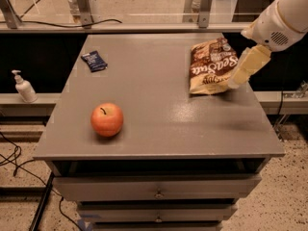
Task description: Move brown chip bag near rxbar blueberry
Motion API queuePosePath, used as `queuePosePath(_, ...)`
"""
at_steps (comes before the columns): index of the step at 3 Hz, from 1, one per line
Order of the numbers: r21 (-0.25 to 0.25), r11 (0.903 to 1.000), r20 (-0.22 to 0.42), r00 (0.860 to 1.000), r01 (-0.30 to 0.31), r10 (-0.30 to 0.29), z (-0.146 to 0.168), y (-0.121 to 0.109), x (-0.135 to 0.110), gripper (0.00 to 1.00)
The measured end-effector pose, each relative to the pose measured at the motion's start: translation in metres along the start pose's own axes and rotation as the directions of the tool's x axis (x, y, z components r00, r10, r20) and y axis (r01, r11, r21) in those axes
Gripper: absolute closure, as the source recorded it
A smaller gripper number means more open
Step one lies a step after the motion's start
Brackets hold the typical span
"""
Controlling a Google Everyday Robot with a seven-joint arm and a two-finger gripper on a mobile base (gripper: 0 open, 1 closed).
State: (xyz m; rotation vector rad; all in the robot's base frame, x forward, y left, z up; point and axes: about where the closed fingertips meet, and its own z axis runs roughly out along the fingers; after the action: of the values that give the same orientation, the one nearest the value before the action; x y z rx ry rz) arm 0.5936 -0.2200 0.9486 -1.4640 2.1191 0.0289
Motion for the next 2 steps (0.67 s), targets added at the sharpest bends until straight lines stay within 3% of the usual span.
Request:
queuePosePath(1, 0.018, 0.9939, 0.022, 0.994, -0.109, 0.109, 0.039, -0.041, 0.015, 0.00)
queuePosePath(2, 0.046, 0.9743, 0.001, 0.975, -0.221, 0.221, 0.065, -0.072, 0.050, 0.00)
